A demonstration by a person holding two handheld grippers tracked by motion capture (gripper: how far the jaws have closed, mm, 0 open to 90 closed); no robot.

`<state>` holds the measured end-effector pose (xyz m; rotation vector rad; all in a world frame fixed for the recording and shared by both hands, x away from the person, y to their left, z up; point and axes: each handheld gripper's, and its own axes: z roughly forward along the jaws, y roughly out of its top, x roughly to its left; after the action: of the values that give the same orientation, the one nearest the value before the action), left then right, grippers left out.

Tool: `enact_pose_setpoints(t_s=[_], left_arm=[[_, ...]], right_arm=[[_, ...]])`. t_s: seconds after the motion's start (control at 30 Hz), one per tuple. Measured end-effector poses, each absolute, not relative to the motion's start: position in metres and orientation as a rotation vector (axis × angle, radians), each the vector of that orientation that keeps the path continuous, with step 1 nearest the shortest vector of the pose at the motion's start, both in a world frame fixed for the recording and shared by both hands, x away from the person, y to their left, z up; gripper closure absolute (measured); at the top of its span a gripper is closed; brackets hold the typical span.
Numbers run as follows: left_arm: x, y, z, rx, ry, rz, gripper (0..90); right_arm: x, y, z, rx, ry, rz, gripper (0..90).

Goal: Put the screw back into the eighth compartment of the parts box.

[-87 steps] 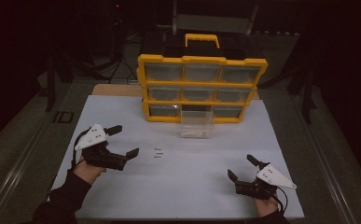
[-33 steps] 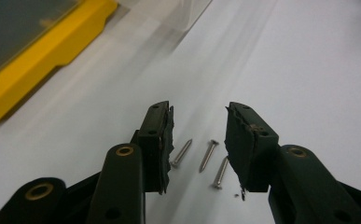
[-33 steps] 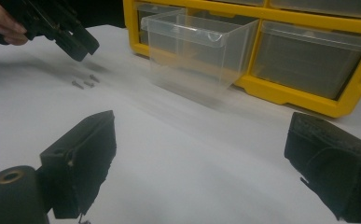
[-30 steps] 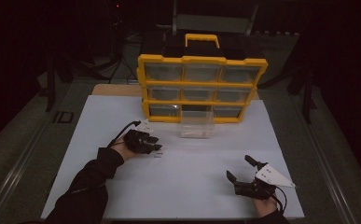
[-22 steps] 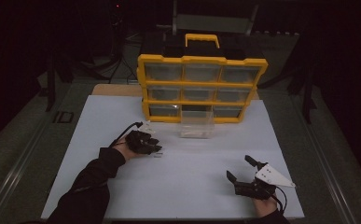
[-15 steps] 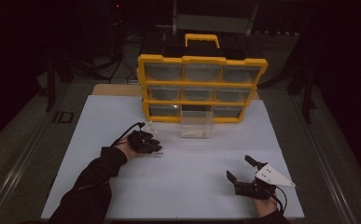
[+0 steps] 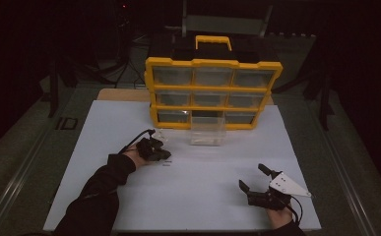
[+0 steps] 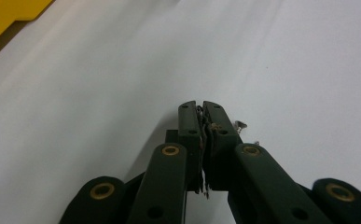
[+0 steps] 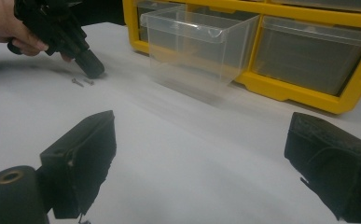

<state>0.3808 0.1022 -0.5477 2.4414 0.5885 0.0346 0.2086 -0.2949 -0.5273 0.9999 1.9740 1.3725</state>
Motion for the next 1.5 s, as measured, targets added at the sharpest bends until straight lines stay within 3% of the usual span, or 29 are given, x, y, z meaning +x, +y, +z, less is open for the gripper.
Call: enact_pose_setpoints(t_s=[0.33, 0.83, 1.2, 1.5], left_arm=[[0.383, 0.107, -0.538, 2.399, 0.628, 0.047, 87.0], [0.39, 0.114, -0.485, 2.342, 0.623, 0.118, 87.0], [0.4, 0.098, -0.44, 2.29, 0.609, 0.176, 87.0], [0.404, 0.078, -0.426, 2.249, 0.61, 0.189, 87.0]], right_arm=[[0.209, -0.295, -0.527, 1.001, 1.974, 1.372, 9.1], [0.209, -0.295, -0.527, 1.002, 1.973, 1.374, 9.1], [0.209, -0.295, -0.527, 1.002, 1.975, 1.375, 9.1], [0.209, -0.295, -0.527, 1.006, 1.978, 1.374, 9.1]])
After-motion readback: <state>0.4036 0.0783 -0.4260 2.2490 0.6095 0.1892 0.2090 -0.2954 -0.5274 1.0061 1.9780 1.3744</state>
